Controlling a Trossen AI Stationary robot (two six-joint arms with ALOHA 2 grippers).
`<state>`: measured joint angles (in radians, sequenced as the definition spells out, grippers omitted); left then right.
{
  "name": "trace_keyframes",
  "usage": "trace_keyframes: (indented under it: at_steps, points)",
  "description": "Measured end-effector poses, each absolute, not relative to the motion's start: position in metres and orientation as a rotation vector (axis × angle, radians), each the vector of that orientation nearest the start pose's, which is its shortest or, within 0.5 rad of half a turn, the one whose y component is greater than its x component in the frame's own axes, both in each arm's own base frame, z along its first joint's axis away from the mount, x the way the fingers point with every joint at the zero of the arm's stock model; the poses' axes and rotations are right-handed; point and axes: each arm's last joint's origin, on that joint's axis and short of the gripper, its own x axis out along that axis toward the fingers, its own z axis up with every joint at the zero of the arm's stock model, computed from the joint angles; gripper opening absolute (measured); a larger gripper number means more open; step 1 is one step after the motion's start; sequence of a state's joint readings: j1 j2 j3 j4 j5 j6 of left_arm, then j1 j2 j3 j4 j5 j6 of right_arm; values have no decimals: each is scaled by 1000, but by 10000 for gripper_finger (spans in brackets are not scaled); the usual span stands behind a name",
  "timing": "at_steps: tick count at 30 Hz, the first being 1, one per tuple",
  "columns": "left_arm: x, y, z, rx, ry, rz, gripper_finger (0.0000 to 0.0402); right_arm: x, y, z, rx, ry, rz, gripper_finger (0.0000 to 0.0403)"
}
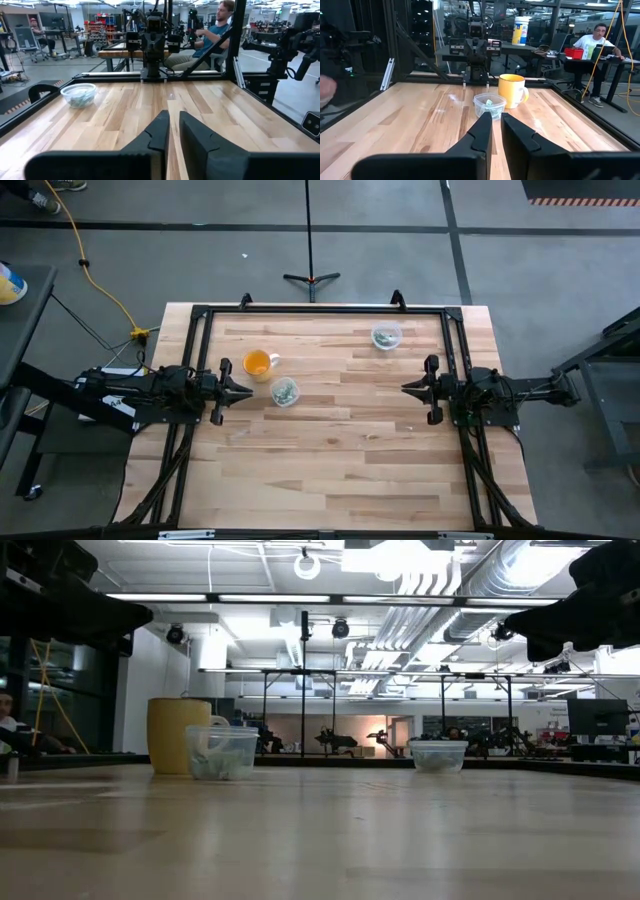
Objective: Pick and place Stevia / Truvia into bins
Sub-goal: Return to Home Position
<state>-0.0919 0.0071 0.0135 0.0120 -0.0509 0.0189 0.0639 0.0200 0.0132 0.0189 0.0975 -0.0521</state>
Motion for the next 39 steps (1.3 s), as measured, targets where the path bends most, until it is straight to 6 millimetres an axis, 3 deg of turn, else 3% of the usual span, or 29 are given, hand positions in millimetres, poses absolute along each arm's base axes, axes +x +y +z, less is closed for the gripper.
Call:
trace_keyframes:
  at_steps: [39]
  points:
    - [97, -7, 169, 19, -19, -40, 81, 98, 3, 169, -51, -12, -34, 32]
